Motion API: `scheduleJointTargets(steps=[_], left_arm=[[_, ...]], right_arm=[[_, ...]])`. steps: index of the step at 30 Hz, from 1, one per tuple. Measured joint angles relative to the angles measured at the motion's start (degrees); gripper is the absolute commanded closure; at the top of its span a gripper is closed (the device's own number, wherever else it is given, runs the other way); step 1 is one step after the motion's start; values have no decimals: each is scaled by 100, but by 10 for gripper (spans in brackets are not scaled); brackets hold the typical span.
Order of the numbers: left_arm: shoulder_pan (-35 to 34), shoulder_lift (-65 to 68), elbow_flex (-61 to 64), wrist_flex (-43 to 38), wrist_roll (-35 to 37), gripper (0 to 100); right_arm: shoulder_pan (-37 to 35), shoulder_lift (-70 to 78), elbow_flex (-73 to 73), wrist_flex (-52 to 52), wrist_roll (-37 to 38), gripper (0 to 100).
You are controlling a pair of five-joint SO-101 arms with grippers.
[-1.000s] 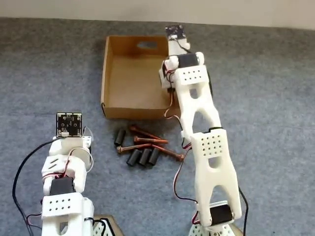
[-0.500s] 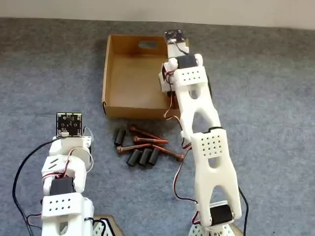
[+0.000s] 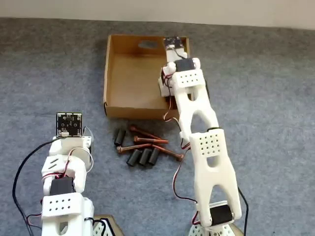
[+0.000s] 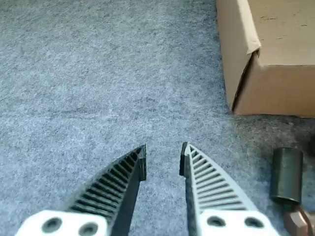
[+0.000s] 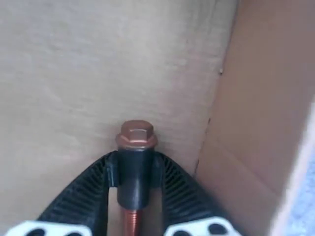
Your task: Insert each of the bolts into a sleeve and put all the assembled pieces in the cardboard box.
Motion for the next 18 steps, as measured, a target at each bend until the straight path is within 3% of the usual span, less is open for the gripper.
scheduleJointTargets(steps=[4,12,18], left_arm=[[0,0,0,0,0,864],[0,0,0,0,0,864],[0,0,0,0,0,864]], right_arm=[[-70,62,-9,-44,-9,882],[-149,123,-290,18,0,882],[-132,167,-1635,484,0,878]])
